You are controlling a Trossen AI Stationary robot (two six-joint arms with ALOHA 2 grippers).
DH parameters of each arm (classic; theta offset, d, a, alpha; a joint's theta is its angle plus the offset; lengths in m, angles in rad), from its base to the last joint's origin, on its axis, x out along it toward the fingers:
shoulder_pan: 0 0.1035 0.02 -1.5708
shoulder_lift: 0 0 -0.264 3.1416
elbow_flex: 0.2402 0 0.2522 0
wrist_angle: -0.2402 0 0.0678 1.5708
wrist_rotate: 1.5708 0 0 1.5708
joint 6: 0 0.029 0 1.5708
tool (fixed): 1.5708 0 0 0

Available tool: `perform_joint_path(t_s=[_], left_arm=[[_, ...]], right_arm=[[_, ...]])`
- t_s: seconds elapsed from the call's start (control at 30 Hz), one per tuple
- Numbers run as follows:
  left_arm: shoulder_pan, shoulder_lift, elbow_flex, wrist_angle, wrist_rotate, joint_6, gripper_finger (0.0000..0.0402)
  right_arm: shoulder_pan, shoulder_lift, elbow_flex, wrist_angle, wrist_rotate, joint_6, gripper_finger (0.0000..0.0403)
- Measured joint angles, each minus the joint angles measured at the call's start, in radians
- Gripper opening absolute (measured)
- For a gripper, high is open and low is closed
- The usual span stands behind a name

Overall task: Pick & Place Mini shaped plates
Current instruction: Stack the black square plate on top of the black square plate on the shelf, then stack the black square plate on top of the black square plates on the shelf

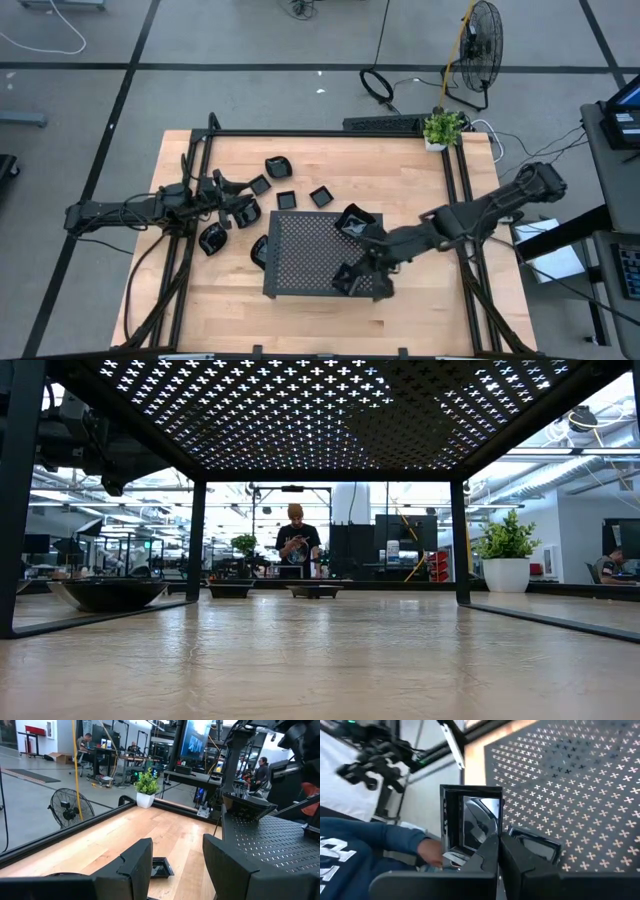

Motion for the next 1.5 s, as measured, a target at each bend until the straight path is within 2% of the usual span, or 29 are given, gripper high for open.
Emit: perform_joint_path(t_s=[0.23,0.67,1.07,1.2,1.37,1.5], left_arm=[[0.000,0.000,0.000,0.000,0.000,0.000,0.0177],[0.000,0.000,0.000,0.000,0.000,0.000,0.0177],[0.000,0.000,0.000,0.000,0.000,0.000,0.0177],[0.000,0.000,0.000,0.000,0.000,0.000,0.0177],[0.000,0.000,0.000,0.000,0.000,0.000,0.0177],[0.000,0.000,0.000,0.000,0.000,0.000,0.0177]], right_arm=[[-0.035,0.049,0.034,-0.104,-0.050,0.043,0.0000],[-0.014,0.062,0.010,-0.144,-0.020,0.036,0.0001],[-0.027,0.062,-0.023,-0.132,-0.021,0.024,0.0067],[-0.028,0.021,-0.023,-0.137,-0.023,0.004,0.0085],[-0.024,-0.092,-0.023,-0.205,-0.011,-0.039,0.0088],[0.012,-0.211,-0.052,-0.315,0.158,-0.104,0.0079]])
